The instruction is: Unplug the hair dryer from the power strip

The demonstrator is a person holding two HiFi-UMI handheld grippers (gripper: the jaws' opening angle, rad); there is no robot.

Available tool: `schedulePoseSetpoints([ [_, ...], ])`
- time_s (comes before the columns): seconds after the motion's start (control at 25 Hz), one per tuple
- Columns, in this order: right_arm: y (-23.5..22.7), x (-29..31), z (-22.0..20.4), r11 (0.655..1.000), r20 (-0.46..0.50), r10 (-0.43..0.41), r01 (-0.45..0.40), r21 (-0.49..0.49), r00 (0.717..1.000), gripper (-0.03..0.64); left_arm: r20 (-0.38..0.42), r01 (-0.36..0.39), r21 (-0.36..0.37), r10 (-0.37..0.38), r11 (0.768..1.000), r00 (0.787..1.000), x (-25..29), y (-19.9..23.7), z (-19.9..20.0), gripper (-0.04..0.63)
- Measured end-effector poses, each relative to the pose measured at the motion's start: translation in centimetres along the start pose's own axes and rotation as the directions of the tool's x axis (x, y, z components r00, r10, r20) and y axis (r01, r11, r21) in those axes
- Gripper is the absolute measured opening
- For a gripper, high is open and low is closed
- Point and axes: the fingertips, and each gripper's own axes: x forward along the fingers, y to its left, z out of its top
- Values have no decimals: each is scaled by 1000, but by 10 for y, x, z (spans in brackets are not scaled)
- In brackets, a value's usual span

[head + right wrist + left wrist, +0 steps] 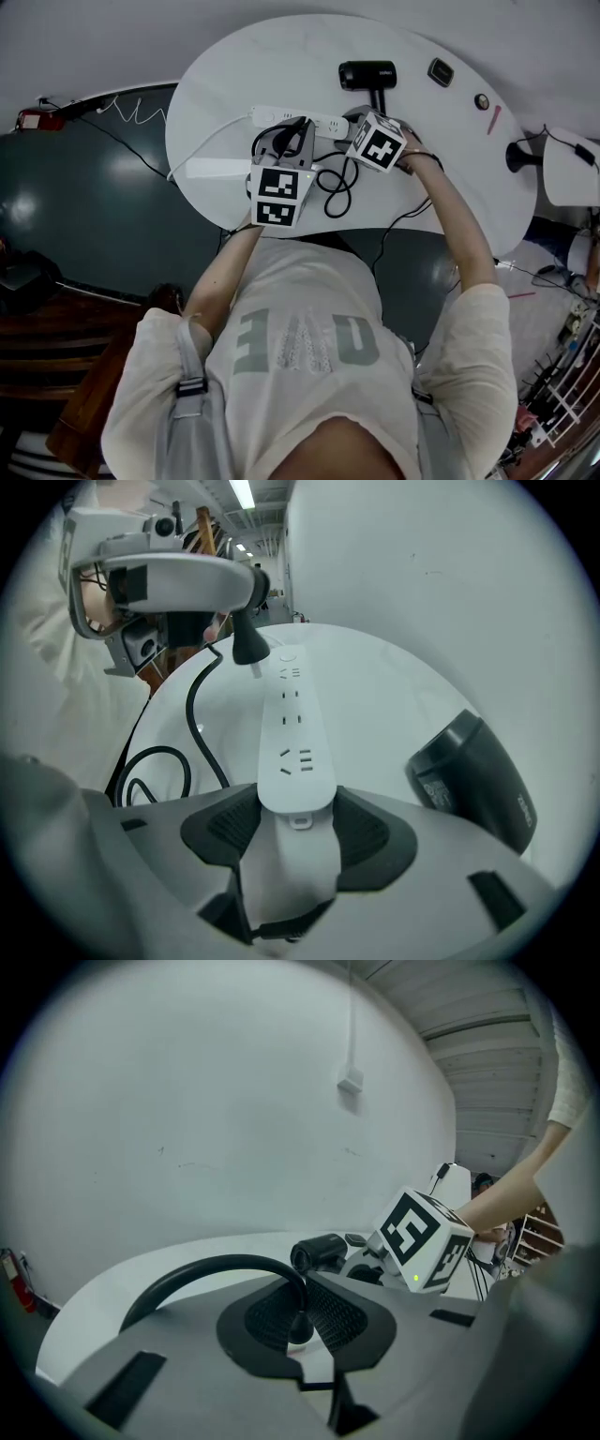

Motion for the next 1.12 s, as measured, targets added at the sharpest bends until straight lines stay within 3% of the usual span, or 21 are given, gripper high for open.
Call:
schedulePoseSetpoints([
  [0.48,-1,2,0,1000,-20,-14,14,-1,1000,253,-151,-8,-100,-7,995,989,-10,0,-57,35],
  [0.68,-1,0,-3,1000,-28,-9,9,22,1000,252,-209,-17,-106,-6,994,978,-3,-1,-68,37],
  [0.88,-2,1,-3,999,-21,-10,11,30,1000,252,-219,-70,-106,45,992,975,-4,4,-72,38],
  [0.92,-2,1,-3,999,-16,-12,13,30,1000,252,-218,-79,-110,54,991,975,-5,5,-72,46],
  [1.04,-3,1,-2,999,-6,-13,13,32,1000,252,-229,-90,-140,56,986,972,-7,4,-75,158],
  [1.12,-2,1,-3,999,-10,-10,10,37,1000,252,-248,-90,-164,47,982,968,-8,2,-78,165],
])
